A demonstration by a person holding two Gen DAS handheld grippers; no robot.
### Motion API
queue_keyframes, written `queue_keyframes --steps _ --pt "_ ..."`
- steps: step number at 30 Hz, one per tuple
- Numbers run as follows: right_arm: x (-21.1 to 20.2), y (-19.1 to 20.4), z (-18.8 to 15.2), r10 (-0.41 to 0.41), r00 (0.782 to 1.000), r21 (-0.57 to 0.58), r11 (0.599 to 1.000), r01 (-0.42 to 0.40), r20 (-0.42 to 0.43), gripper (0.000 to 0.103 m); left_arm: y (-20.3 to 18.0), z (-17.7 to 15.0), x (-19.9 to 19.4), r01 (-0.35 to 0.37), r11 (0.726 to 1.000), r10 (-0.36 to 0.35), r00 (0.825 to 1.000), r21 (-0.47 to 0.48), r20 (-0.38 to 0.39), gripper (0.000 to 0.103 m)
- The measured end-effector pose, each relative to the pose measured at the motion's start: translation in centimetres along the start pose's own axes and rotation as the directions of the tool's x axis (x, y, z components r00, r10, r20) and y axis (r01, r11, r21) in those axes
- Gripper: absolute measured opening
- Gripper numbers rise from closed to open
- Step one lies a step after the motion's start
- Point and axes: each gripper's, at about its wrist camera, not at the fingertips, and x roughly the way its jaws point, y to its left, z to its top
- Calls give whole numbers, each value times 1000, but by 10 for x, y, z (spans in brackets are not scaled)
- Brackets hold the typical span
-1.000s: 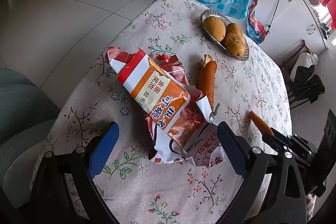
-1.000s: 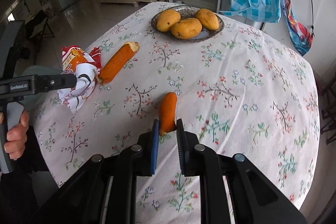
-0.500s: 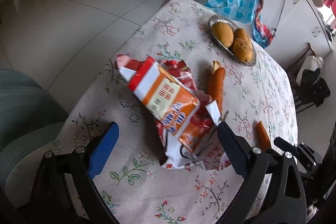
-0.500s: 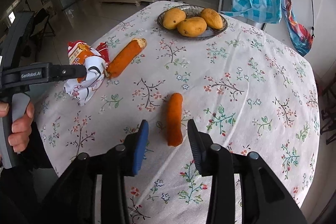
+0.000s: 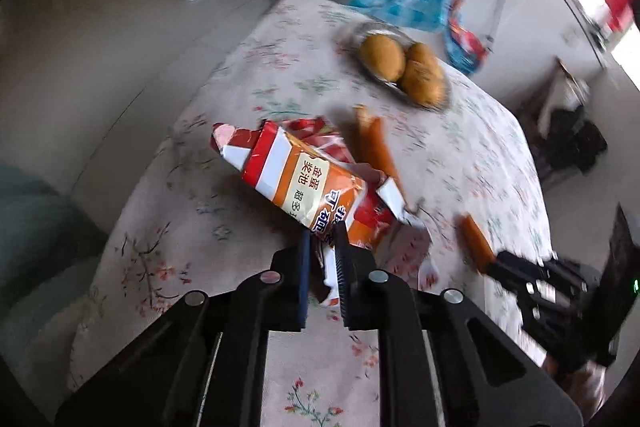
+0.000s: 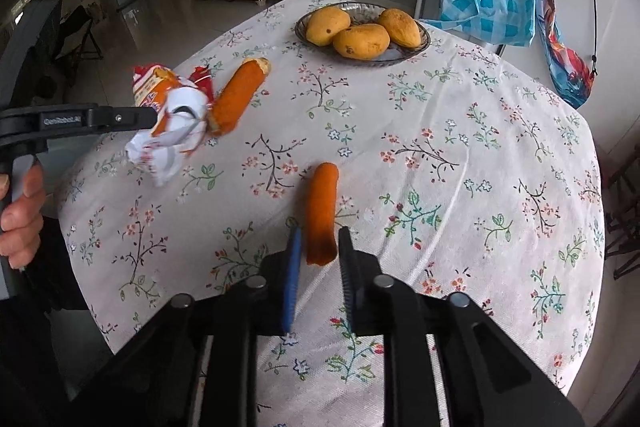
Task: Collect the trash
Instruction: 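Lift the chip bag with the left tool while the right tool lifts the carrot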
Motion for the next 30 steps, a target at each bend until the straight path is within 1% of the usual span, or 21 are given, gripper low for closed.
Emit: queue_keyframes --steps 3,6,7,8,9,10,11,12,14,15,16,17,19,21,22,23,24,25,26,28,30 --pt "-4 -4 -3 0 1000 6 1000 0 0 15 -13 -1 -6 -27 991 30 999 129 -15 10" --pt "-8 -9 -5 3 1000 21 1000 -3 2 15 -15 -5 -2 -59 985 68 996 164 -49 12" --pt "-9 -11 -6 5 1000 30 1000 -5 7 15 -11 -5 1 -73 987 83 995 143 -60 21" --pt "-10 -13 -7 12 1000 40 999 -13 11 15 -8 -5 3 -76 990 85 994 119 -73 39" --pt "-10 -14 -7 21 1000 50 999 -22 15 16 -3 -4 6 -76 993 84 993 88 -83 49" --pt "-11 -16 -7 36 999 63 997 -37 25 17 3 -3 7 -61 997 64 995 38 -81 61" --pt "-11 -16 -7 45 999 69 997 -47 28 19 6 -4 5 -46 999 47 996 16 -72 67" --pt "-11 -17 -6 53 998 73 996 -55 31 22 8 -3 6 -34 999 34 997 -5 -70 70" --pt "-8 -13 -5 60 998 72 995 -63 34 29 10 -3 6 -7 999 5 999 -41 -50 79" --pt "-7 -12 -5 61 998 69 996 -64 34 34 11 -4 7 0 999 -2 999 -53 -37 81" --pt "-5 -10 -4 61 998 64 996 -63 32 36 10 -5 8 2 998 -3 1000 -62 -21 85" --pt "-2 -9 -4 61 998 60 996 -63 28 36 7 -6 8 -8 998 7 1000 -60 -9 86" --pt "3 -6 -3 59 998 51 997 -60 21 36 -2 -9 11 -54 998 54 999 -18 9 86" --pt "6 -4 -3 52 999 44 998 -52 18 36 -9 -10 12 -88 996 88 996 16 21 76" --pt "7 -4 -3 48 999 45 998 -49 17 36 -10 -10 12 -99 995 99 995 29 27 68" --pt "8 -4 -3 48 999 47 998 -49 16 36 -11 -10 12 -97 995 96 995 35 27 55" --pt "10 -4 -3 47 999 47 998 -47 14 35 -10 -9 12 -93 995 92 995 35 28 47" --pt "10 -4 -3 45 999 47 998 -46 13 29 -8 -8 12 -68 997 67 998 29 19 31" --pt "11 -4 -3 44 999 47 998 -45 10 26 -8 -7 13 -58 998 57 998 25 16 23" --pt "12 -3 -2 39 999 46 998 -40 11 16 -9 -7 12 -56 998 55 998 42 22 17" --pt "11 -3 -1 42 999 46 998 -42 15 16 -13 -6 9 -54 996 52 998 73 24 13"
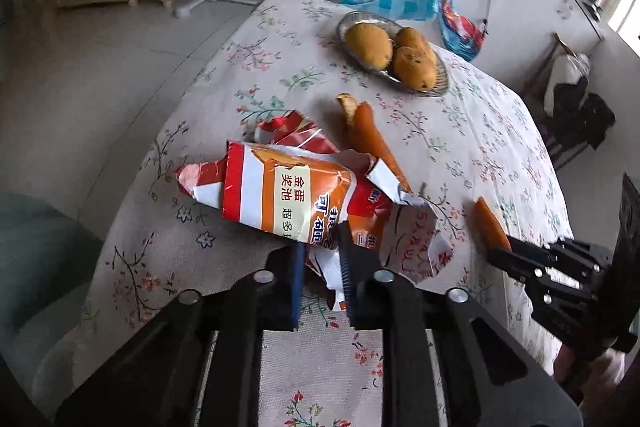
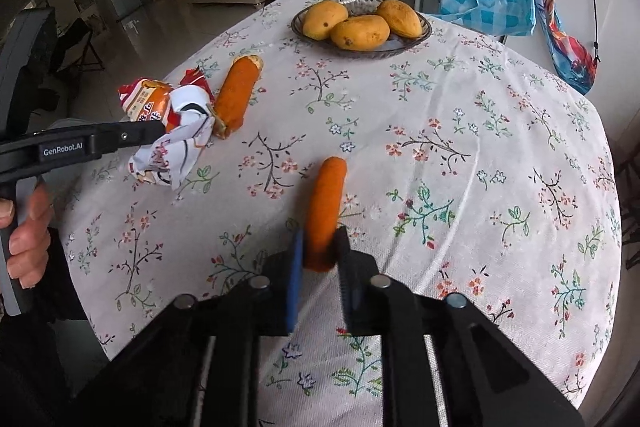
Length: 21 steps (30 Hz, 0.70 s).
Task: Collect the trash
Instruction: 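Lift the chip bag with the left tool while the right tool lifts the carrot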
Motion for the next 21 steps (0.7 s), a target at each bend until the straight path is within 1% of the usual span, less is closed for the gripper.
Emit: queue_keyframes --steps 2,5,7,9,10,11,12,13,14,15,16,17,18,19,21 --pt "-2 0 0 3 1000 4 1000 -4 6 16 -4 1 -7 7 999 -8 1000 39 8 9" --pt "-8 1 1 14 1000 17 1000 -14 18 15 -6 -2 -16 12 995 -11 1000 99 -9 9" --pt "-10 3 0 15 1000 13 1000 -15 17 15 -2 -5 -19 1 994 2 1000 105 -28 9" --pt "-8 4 -1 20 1000 10 1000 -20 4 15 3 -5 -16 13 996 -7 998 85 -66 10" --pt "-6 5 -2 24 1000 5 1000 -24 -14 15 8 -6 -14 11 998 -7 997 58 -79 14" --pt "-5 5 -4 16 1000 -1 1000 -16 -22 15 11 -6 -11 14 999 -11 996 35 -91 24" --pt "-3 5 -4 13 1000 0 1000 -13 -27 16 14 -6 -6 19 1000 -19 994 6 -110 31" --pt "-1 5 -4 18 999 2 1000 -18 -32 16 15 -7 -4 26 1000 -27 994 -15 -110 43" --pt "-1 5 -4 20 999 2 1000 -20 -33 16 16 -7 -4 38 999 -41 995 -31 -96 57" --pt "-1 5 -4 21 999 4 1000 -20 -29 17 16 -5 -4 34 998 -38 996 -44 -87 62" --pt "-1 5 -3 21 999 5 1000 -21 -28 17 15 -4 -3 26 998 -29 997 -52 -69 73" --pt "0 5 -3 22 999 6 1000 -22 -27 17 15 -3 -1 -2 998 -2 998 -61 -55 80" --pt "0 5 -3 23 999 6 1000 -23 -25 18 16 -2 0 -18 997 15 999 -75 -38 81" --pt "1 5 -3 23 1000 6 1000 -23 -21 18 16 -2 1 -20 996 19 1000 -92 -11 83" --pt "2 5 -2 23 1000 7 1000 -23 -17 18 14 -2 3 -28 994 30 999 -110 21 84"
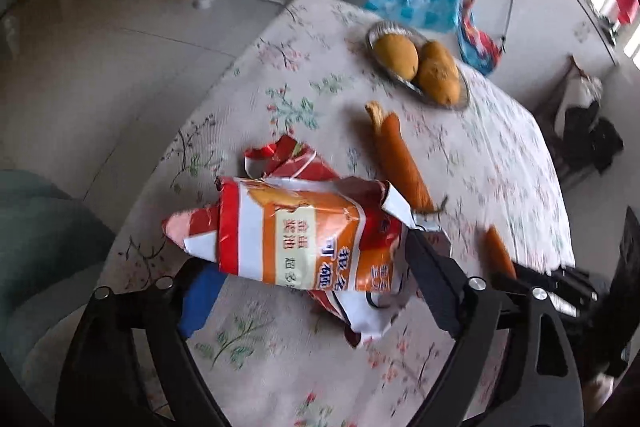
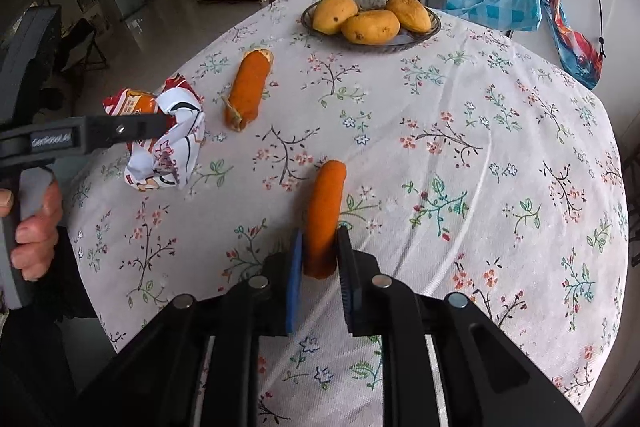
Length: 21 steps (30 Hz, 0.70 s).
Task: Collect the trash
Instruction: 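Lift the chip bag with the left tool while the right tool lifts the carrot, then carry the chip bag and carrot over the yellow basin and open both tools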
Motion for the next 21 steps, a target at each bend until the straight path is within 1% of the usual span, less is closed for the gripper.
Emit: queue_keyframes --steps 1,2,3,4,5,6,7,9,13,15,18,21 --pt "0 0 0 0 1000 2 1000 0 4 18 -2 -1 1 -11 1000 11 1000 3 17 84" --pt "0 0 0 -1 1000 3 1000 1 9 18 -3 0 2 -20 1000 19 999 10 30 77" --pt "1 -1 1 -2 1000 4 1000 2 11 18 -4 0 2 -20 1000 20 999 18 42 67" --pt "1 0 0 -5 1000 2 1000 5 16 18 -5 1 4 -4 1000 3 999 23 42 45" --pt "1 0 0 -7 1000 2 1000 7 17 18 -4 2 5 29 999 -29 999 13 36 33" --pt "2 0 1 -10 1000 0 1000 10 18 17 -2 3 5 64 998 -64 997 -5 34 28" --pt "2 0 1 -10 1000 -1 1000 10 19 16 -2 4 2 87 996 -86 995 -12 46 28" --pt "2 0 2 -7 1000 1 1000 7 19 15 -7 6 -4 73 997 -75 994 23 77 27" --pt "-4 -1 4 25 999 33 999 -26 39 15 -11 6 -17 85 995 -89 991 44 105 27" --pt "-11 -2 4 42 997 56 997 -46 63 15 -10 5 -27 86 995 -93 988 56 121 27" --pt "-25 -6 -1 84 990 126 987 -98 117 15 -13 0 -47 62 993 -78 984 102 159 27" --pt "-36 -6 -7 108 980 172 976 -137 165 15 -19 -7 -64 35 987 -66 979 160 195 27"
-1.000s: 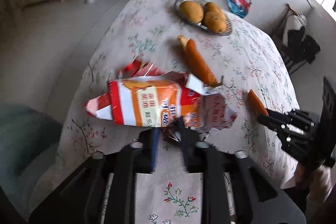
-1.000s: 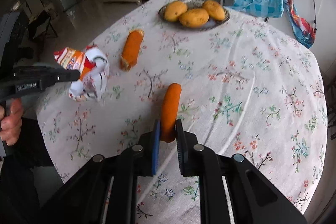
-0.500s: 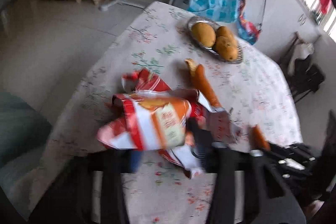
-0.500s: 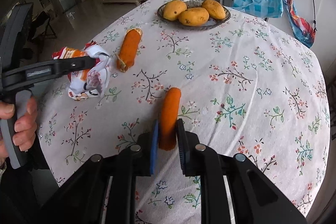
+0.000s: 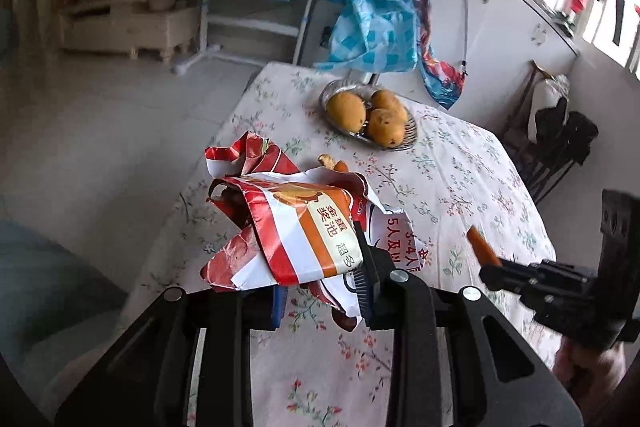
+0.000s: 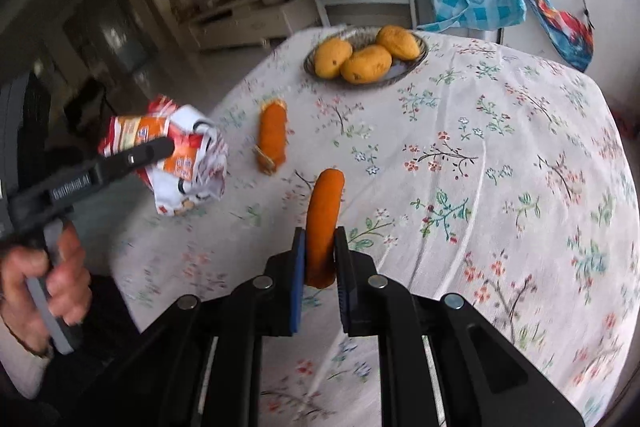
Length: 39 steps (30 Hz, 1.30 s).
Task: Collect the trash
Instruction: 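Carry the chip bag and carrot over the yellow basin and open both tools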
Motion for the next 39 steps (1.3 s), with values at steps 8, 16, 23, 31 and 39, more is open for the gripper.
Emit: queue_keyframes --steps 8,16,23,31,39 --pt "-34 10 -21 19 993 48 999 -24 114 15 -19 -16 -32 -20 994 15 999 110 43 27" --pt "-48 15 -38 32 989 63 997 -42 148 15 -28 -34 -48 -26 989 19 999 145 49 27" --pt "-54 22 -49 41 986 62 997 -52 163 15 -39 -49 -57 -25 984 16 999 177 50 27" --pt "-60 26 -59 46 983 58 997 -57 178 15 -45 -61 -64 -18 980 9 999 196 48 27" --pt "-62 30 -67 48 985 60 996 -59 166 15 -51 -71 -68 -9 976 1 999 217 39 27"
